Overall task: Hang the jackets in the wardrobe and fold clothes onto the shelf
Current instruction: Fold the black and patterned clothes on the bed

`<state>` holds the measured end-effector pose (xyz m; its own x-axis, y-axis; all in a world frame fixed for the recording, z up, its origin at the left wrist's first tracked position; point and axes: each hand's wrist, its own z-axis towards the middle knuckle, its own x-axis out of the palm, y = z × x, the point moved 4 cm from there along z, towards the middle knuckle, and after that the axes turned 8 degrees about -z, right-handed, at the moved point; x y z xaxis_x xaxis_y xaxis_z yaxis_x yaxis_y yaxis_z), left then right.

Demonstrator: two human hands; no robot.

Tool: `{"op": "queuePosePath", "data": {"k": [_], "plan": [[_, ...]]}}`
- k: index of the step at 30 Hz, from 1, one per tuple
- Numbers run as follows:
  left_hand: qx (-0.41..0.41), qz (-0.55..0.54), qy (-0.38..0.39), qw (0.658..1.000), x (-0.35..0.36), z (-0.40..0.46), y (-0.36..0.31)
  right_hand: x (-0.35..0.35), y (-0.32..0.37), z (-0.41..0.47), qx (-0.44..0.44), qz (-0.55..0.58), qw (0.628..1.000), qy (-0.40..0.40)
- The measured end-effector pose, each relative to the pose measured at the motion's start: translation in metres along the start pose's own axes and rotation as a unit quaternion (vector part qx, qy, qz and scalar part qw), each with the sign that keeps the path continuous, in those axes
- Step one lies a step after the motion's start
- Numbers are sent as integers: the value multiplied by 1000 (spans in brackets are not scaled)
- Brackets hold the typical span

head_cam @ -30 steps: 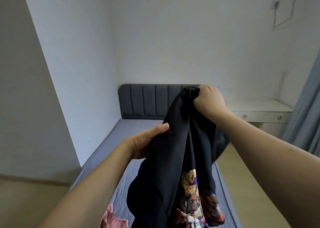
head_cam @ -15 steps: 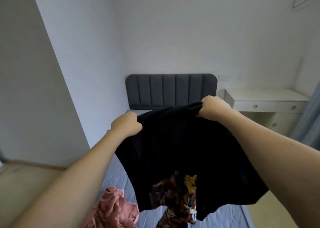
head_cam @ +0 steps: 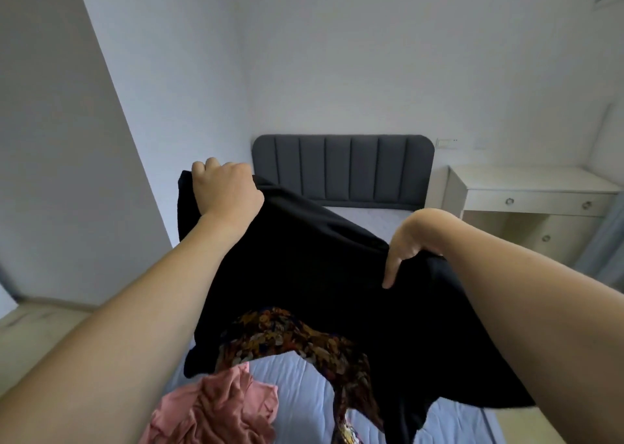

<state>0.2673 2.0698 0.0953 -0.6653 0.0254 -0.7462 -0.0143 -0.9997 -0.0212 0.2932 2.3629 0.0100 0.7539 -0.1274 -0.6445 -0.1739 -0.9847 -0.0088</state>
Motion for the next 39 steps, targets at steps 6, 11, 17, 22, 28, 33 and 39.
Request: {"op": "queuePosePath", "data": {"k": [6, 11, 17, 22, 28, 33, 39], "plan": [[14, 136, 75, 988, 66, 19, 0, -44, 9, 40, 15, -89, 992, -93], [2, 198, 174, 965, 195, 17, 3, -58, 15, 164, -28, -112, 966, -233], [20, 282, 245, 928, 431, -27, 24, -17, 37, 381, -41, -176, 865, -468], [-35, 257, 311, 914, 625, -142, 35, 105, 38, 556, -6, -96, 856, -507], [-24, -137, 550, 823, 801, -403, -81, 339, -8, 721, 112, 83, 959, -245], [78, -66, 499, 861, 867, -538, -91, 451, -44, 791, 169, 139, 938, -269], [95, -81, 338, 933, 882, -548, -94, 465, -50, 819, 104, 167, 889, -414]]}}
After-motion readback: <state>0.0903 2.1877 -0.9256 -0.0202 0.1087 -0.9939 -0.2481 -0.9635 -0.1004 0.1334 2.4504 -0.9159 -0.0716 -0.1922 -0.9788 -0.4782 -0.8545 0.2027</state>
